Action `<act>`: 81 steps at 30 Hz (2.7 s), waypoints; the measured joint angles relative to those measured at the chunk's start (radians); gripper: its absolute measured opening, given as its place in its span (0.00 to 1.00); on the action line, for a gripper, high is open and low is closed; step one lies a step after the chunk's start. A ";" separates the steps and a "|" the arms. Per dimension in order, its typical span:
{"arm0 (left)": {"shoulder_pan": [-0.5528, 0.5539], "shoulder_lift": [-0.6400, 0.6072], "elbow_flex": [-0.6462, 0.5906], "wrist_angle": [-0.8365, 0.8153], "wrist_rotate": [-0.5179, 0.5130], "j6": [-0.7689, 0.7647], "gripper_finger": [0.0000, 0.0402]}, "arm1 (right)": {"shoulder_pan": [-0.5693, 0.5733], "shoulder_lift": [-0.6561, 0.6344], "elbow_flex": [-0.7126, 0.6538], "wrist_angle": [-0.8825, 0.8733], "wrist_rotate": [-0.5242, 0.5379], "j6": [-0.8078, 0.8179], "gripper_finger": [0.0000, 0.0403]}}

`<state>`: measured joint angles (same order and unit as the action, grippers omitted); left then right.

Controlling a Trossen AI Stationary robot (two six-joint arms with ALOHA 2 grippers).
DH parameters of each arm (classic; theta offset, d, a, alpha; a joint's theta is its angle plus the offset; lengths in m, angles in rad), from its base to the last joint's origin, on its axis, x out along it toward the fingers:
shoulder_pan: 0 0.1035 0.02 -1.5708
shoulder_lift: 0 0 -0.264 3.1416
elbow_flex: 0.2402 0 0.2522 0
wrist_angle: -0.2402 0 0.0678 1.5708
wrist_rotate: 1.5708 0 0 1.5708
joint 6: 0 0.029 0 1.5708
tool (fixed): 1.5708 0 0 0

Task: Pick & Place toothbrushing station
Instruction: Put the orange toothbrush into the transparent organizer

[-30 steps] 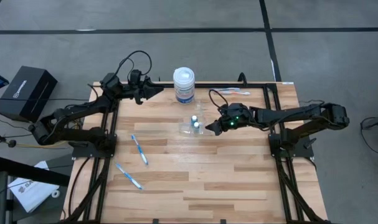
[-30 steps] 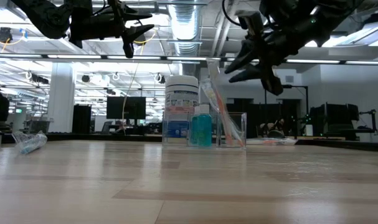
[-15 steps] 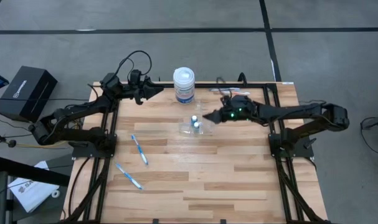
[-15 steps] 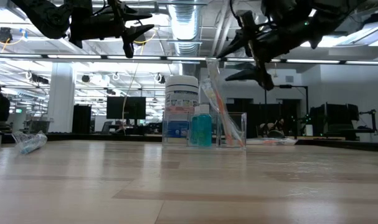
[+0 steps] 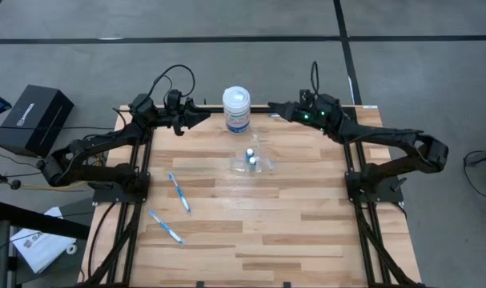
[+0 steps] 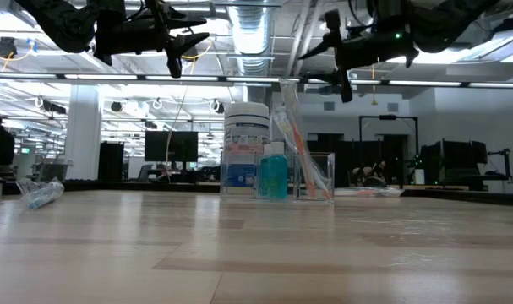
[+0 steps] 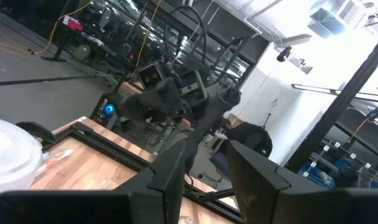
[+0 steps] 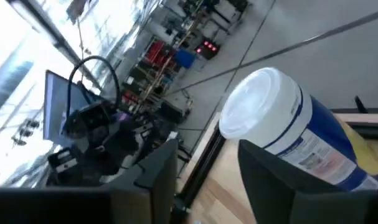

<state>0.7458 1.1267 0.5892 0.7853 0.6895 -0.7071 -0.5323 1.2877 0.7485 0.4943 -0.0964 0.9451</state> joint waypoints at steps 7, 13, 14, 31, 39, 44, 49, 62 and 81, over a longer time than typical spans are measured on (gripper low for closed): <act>0.000 0.000 0.000 0.000 0.023 0.003 0.29 | -0.062 0.000 0.012 0.185 -0.178 -0.095 0.29; 0.001 0.000 0.000 0.000 0.006 0.006 0.29 | -0.160 0.001 0.012 0.100 -0.322 -0.168 0.28; 0.001 0.000 0.000 0.000 -0.003 -0.003 0.29 | -0.185 0.000 0.012 0.050 -0.352 -0.180 0.28; 0.002 0.000 0.000 -0.003 -0.031 -0.006 0.29 | -0.398 0.005 0.216 -1.064 -0.287 -0.896 0.28; 0.002 0.001 0.000 -0.005 -0.046 -0.005 0.29 | -0.427 0.077 0.439 -1.379 0.032 -0.890 0.28; 0.002 0.002 0.000 -0.006 -0.047 0.001 0.29 | -0.410 0.219 0.562 -1.586 0.098 -1.000 0.28; 0.002 0.002 0.000 -0.007 -0.047 0.003 0.29 | -0.417 0.398 0.671 -1.735 0.176 -1.111 0.28; 0.002 0.002 0.000 -0.008 -0.038 0.003 0.29 | -0.417 0.732 1.042 -1.881 0.182 -1.368 0.28; 0.002 0.002 0.000 -0.007 -0.038 0.023 0.29 | -0.496 0.763 1.002 -1.914 0.149 -1.383 0.28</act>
<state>0.7476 1.1282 0.5892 0.7780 0.6514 -0.6842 -1.0286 2.0502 1.7502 -1.4194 0.0524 -0.4376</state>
